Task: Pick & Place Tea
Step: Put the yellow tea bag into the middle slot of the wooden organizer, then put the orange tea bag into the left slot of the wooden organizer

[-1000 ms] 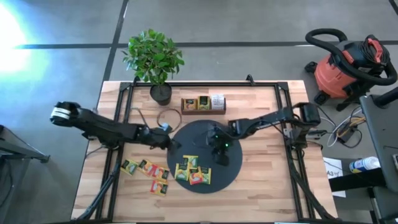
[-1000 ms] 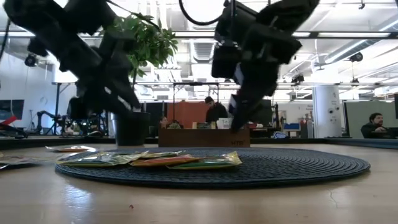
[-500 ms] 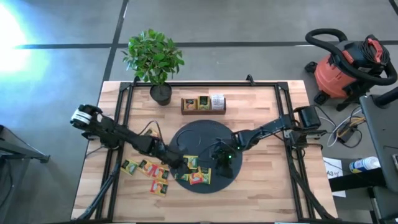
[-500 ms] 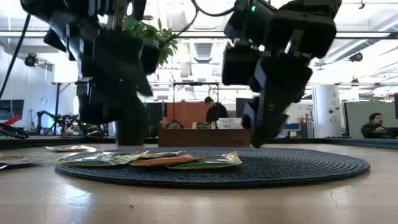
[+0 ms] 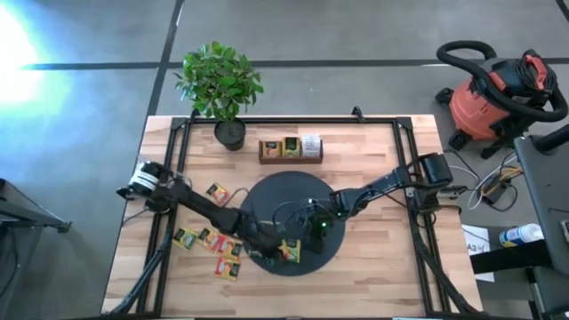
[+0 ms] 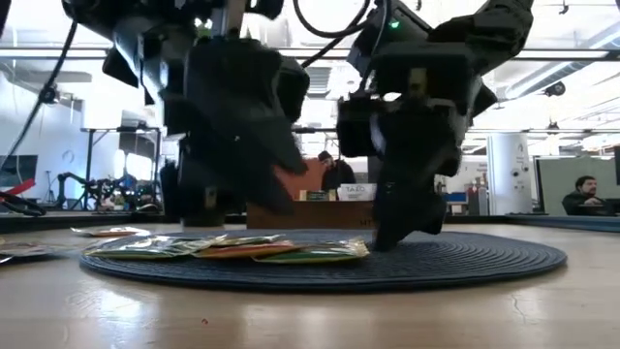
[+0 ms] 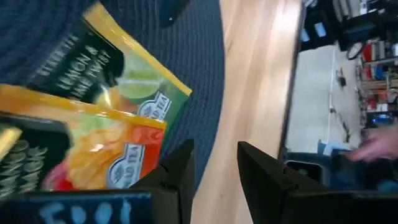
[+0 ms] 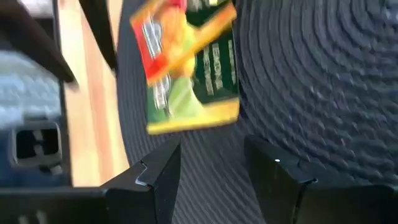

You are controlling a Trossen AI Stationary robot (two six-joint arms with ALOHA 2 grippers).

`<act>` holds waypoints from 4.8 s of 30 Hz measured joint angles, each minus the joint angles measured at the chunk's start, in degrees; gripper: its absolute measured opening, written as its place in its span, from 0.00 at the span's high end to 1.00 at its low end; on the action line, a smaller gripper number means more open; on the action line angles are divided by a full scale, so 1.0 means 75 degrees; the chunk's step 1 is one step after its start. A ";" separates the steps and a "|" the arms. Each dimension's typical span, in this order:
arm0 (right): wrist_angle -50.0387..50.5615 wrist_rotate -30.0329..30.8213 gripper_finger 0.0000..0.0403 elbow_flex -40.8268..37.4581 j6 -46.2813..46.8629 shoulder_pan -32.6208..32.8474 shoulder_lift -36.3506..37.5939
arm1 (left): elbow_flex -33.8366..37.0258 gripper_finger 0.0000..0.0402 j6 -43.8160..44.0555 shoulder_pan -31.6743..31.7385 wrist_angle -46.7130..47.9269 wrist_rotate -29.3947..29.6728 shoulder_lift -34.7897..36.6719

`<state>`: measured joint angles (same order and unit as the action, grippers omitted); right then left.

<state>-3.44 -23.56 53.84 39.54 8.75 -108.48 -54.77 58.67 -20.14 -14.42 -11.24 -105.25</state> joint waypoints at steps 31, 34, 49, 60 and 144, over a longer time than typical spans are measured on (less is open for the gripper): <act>0.0143 0.1972 0.62 0.1341 0.1083 0.0558 -0.0595 | -0.0413 0.77 -0.0841 -0.0367 -0.0076 0.1309 -0.1075; 0.0112 0.1967 0.66 0.1277 0.1161 0.0580 -0.0595 | -0.0411 0.77 -0.0847 -0.0337 -0.0076 0.1343 -0.1075; 0.1452 0.1949 0.98 0.1152 -0.0176 0.0550 -0.0076 | -0.0371 0.77 -0.0319 -0.0642 0.0532 0.1863 -0.0604; 0.2284 0.5963 0.98 0.0585 -0.1479 0.0010 0.2477 | -0.0333 0.77 0.0847 -0.0899 0.1321 0.3159 -0.0282; 0.2891 -0.0611 0.50 0.1138 -0.4067 -0.1918 0.0972 | 0.1559 0.77 -0.1426 0.0013 -0.0517 0.1225 0.1672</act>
<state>18.24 -28.15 62.38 9.03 -5.63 -101.19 -43.08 47.97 -20.04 -18.30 -2.05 -92.72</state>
